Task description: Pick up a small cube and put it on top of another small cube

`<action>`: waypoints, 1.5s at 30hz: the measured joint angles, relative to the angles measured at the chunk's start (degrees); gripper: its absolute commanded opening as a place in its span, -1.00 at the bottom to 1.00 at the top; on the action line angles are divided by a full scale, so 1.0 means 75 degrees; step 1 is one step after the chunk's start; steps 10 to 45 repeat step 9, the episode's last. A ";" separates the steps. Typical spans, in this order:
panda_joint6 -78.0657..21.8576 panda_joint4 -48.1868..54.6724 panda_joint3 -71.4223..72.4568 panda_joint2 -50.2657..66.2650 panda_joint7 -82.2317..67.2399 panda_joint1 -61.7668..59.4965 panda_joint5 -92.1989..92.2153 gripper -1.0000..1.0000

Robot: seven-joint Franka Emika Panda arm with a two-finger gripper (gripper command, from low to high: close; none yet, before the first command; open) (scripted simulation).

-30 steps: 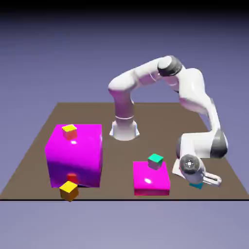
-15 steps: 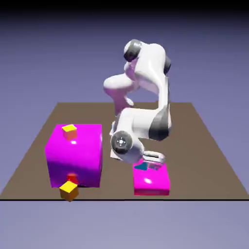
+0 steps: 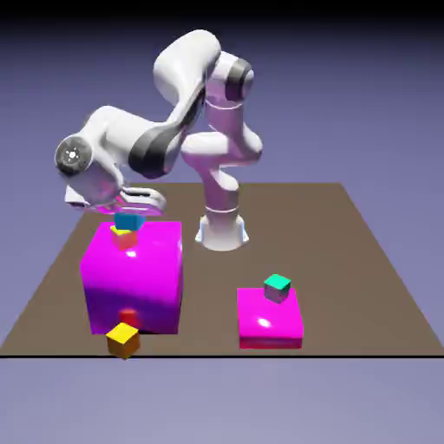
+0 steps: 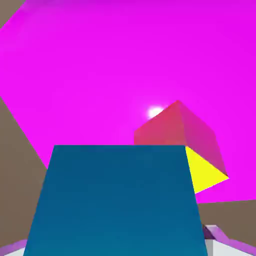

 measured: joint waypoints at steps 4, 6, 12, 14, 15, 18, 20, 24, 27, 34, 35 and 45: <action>0.0794 -0.1106 -0.0013 -0.0335 0.0180 0.0074 -0.0093 -1.00; 0.1192 -0.1659 -0.0019 -0.0503 0.0270 0.0111 -0.0139 -1.00; 0.1317 -0.1830 -0.0021 -0.0555 0.0295 0.0123 -0.0166 1.00; 0.1317 -0.1830 -0.0021 -0.0555 0.0295 0.0123 -0.0166 1.00; 0.1317 -0.1830 -0.0021 -0.0555 0.0295 0.0123 -0.0166 1.00; 0.1317 -0.1830 -0.0021 -0.0555 0.0295 0.0123 -0.0166 1.00; 0.1317 -0.1830 -0.0021 -0.0555 0.0295 0.0123 -0.0166 1.00; 0.1317 -0.1830 -0.0021 -0.0555 0.0295 0.0123 -0.0166 1.00; 0.1317 -0.1830 -0.0021 -0.0555 0.0295 0.0123 -0.0166 1.00; 0.1317 -0.1830 -0.0021 -0.0555 0.0295 0.0123 -0.0166 1.00; 0.1317 -0.1830 -0.0021 -0.0555 0.0295 0.0123 -0.0166 1.00; 0.1317 -0.1830 -0.0021 -0.0555 0.0295 0.0123 -0.0166 1.00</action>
